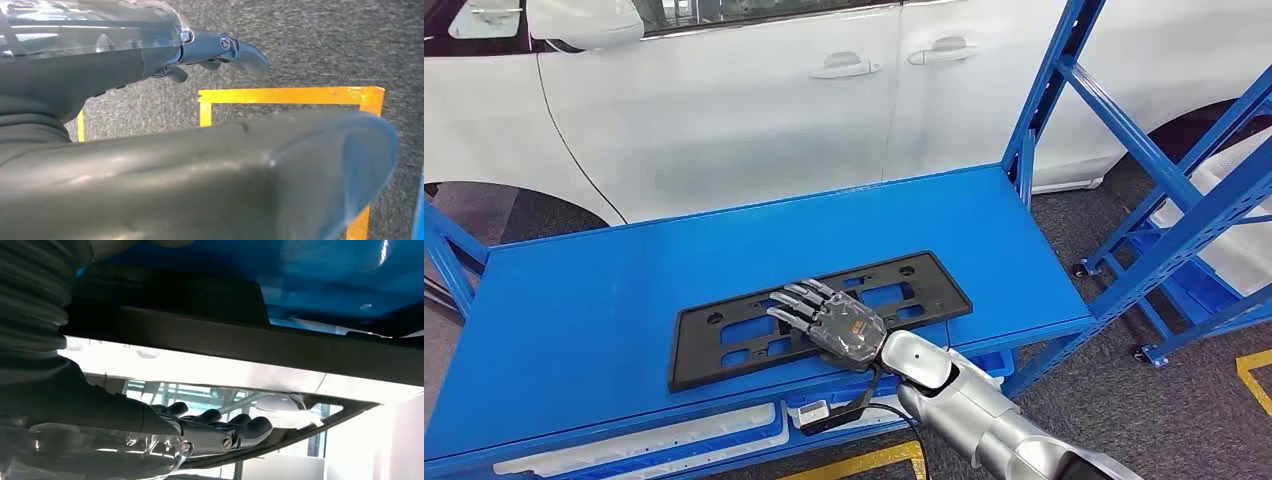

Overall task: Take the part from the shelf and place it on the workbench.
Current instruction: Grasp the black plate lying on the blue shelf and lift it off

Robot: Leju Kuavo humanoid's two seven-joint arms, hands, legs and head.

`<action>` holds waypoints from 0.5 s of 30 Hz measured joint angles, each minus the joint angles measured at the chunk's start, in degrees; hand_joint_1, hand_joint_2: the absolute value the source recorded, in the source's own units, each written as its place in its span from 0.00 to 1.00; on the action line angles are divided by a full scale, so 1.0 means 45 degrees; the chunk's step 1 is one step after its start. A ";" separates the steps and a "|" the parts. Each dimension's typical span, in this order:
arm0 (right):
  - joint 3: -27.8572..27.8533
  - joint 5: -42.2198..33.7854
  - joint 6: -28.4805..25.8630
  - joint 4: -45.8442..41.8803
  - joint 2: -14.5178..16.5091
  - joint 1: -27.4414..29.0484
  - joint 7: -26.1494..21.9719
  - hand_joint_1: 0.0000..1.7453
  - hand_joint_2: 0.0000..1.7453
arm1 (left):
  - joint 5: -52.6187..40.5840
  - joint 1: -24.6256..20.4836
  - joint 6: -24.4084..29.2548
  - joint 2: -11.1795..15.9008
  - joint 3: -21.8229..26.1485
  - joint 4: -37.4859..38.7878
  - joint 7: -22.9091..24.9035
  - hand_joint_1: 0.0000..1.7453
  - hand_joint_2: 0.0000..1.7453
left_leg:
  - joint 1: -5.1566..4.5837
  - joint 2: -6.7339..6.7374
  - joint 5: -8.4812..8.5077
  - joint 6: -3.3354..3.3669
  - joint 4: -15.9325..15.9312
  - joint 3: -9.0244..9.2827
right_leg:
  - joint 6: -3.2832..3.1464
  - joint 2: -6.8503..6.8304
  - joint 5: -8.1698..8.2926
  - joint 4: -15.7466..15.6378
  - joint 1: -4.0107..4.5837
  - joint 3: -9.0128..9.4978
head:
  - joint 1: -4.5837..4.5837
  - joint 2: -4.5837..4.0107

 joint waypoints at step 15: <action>0.0006 0.0300 -0.0811 0.1972 0.0516 -0.0853 0.1137 0.02 1.00 | -0.0045 0.0000 0.0009 -0.0024 -0.0008 0.0002 -0.0050 0.00 0.00 | 0.0008 0.0033 0.0144 0.0422 -0.0056 -0.0011 | 0.0316 -0.0031 -0.0405 0.1266 -0.0060 -0.0484 | 0.0000 0.0000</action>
